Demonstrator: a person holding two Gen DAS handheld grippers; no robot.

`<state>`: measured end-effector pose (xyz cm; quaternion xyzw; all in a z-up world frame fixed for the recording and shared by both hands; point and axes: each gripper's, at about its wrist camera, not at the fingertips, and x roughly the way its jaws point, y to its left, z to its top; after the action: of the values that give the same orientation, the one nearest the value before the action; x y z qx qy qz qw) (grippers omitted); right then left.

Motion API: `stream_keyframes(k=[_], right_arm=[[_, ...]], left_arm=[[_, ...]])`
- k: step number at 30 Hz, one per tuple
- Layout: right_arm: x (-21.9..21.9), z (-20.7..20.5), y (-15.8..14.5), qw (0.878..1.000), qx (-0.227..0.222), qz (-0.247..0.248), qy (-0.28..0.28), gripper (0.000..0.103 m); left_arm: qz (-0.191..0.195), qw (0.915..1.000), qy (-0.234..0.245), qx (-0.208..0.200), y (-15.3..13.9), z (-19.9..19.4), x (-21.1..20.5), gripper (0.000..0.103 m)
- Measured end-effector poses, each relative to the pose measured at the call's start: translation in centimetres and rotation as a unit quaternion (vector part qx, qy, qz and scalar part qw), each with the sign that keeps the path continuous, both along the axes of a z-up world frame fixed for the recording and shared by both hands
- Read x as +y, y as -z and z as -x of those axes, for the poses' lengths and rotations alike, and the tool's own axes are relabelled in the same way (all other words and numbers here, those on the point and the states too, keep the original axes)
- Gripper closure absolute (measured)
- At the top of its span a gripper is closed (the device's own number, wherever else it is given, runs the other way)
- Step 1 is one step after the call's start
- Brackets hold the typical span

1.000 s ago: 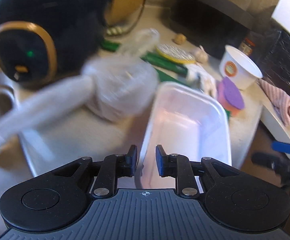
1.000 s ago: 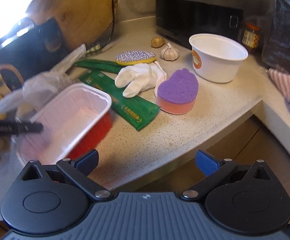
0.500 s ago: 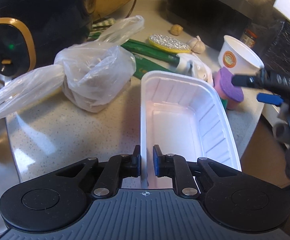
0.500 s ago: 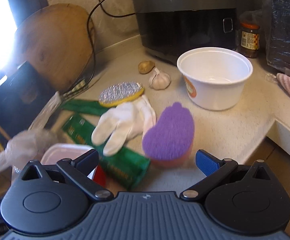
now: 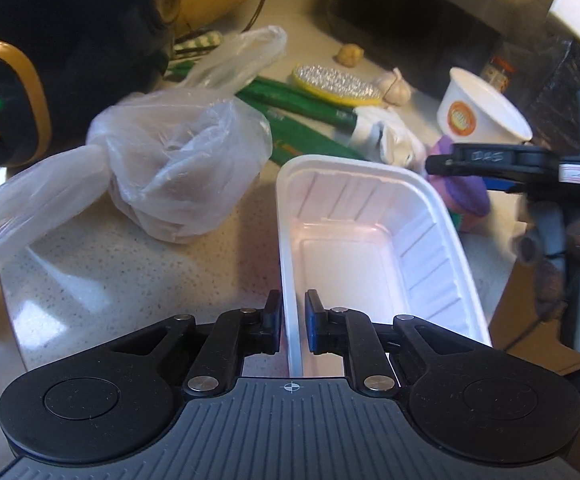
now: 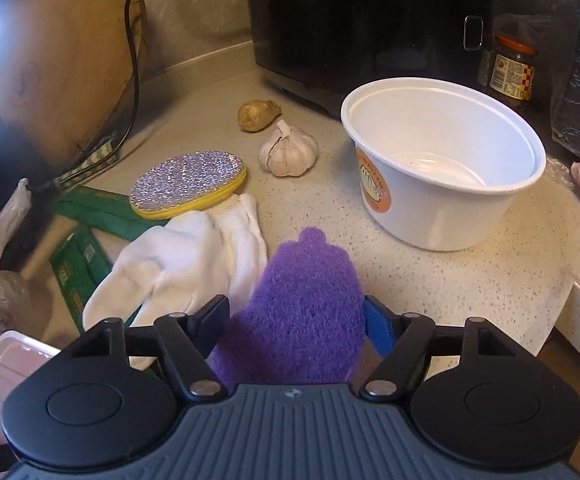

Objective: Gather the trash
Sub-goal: 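Grasp the red-and-white plastic tray rim with the left tool while the right tool grasps the purple sponge, then carry tray and sponge down to the green bin and open both tools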

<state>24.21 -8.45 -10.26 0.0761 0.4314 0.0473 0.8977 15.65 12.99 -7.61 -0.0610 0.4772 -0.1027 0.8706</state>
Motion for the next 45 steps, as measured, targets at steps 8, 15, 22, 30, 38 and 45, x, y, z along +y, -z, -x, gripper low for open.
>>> stream_keyframes(k=[8, 15, 22, 30, 38, 45], right_arm=[[-1.5, 4.4, -2.6, 0.998, -0.017, -0.06, 0.002, 0.031], [-4.2, 10.4, -5.0, 0.996, -0.042, -0.075, 0.027, 0.031], [-10.7, 18.0, -3.6, 0.99, -0.02, -0.069, 0.124, 0.031], [-16.6, 26.3, 4.4, 0.964, 0.084, -0.074, 0.242, 0.031], [-17.9, 30.3, 11.6, 0.939, 0.166, -0.102, 0.284, 0.019], [-17.8, 31.0, 12.9, 0.926, 0.188, -0.107, 0.31, 0.015]], left_arm=[[0.047, 0.9988, -0.003, -0.013, -0.5, -0.2, 0.9, 0.091], [0.047, 0.9947, 0.076, -0.05, -2.8, 1.4, -2.7, 0.091], [0.042, 0.9801, 0.189, -0.044, -2.5, 3.1, -10.0, 0.09], [0.004, 0.957, 0.29, 0.011, 2.4, 5.3, -18.2, 0.09], [-0.003, 0.9452, 0.314, 0.09, 9.6, 4.9, -22.1, 0.084], [0.028, 0.9531, 0.274, 0.126, 11.7, 3.6, -21.3, 0.082]])
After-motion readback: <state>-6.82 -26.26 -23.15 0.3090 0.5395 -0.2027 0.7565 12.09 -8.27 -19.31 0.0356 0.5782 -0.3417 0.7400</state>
